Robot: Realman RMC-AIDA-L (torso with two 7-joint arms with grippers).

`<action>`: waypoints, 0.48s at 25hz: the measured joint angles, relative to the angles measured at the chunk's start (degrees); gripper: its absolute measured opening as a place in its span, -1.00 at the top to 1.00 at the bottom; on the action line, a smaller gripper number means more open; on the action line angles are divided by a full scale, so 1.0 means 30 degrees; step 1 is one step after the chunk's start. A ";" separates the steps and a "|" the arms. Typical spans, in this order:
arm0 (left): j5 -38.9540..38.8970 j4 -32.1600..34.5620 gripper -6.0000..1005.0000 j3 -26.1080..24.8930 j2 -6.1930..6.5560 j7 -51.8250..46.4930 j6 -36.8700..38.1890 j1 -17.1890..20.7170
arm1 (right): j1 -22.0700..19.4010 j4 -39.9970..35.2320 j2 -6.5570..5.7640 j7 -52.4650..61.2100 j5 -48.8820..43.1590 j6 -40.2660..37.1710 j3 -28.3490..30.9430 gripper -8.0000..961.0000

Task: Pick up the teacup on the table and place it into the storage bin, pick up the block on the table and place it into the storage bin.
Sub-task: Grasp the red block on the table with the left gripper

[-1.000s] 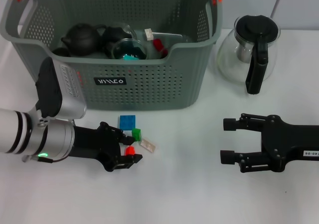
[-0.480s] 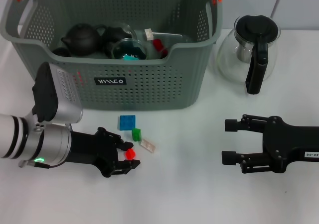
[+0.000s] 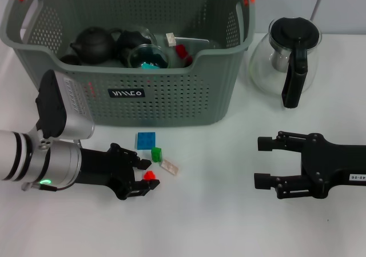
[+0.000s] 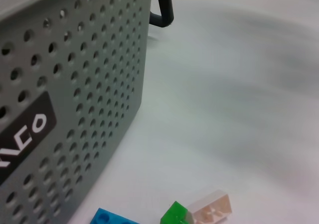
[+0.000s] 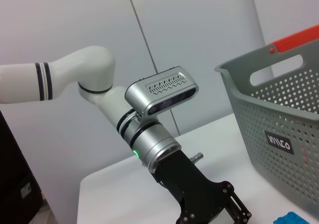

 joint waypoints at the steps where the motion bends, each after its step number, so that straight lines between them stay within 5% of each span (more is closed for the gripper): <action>1: 0.0000 0.0006 0.10 0.0001 -0.0001 0.0000 -0.0002 0.0000 | -0.0002 0.0000 0.0003 0.0000 0.0000 0.0000 -0.0001 -0.90; 12: 0.0000 0.0025 0.11 0.0001 0.0000 -0.0078 -0.0011 0.0000 | -0.0010 0.0001 0.0015 0.0000 -0.0002 -0.0019 -0.0001 -0.90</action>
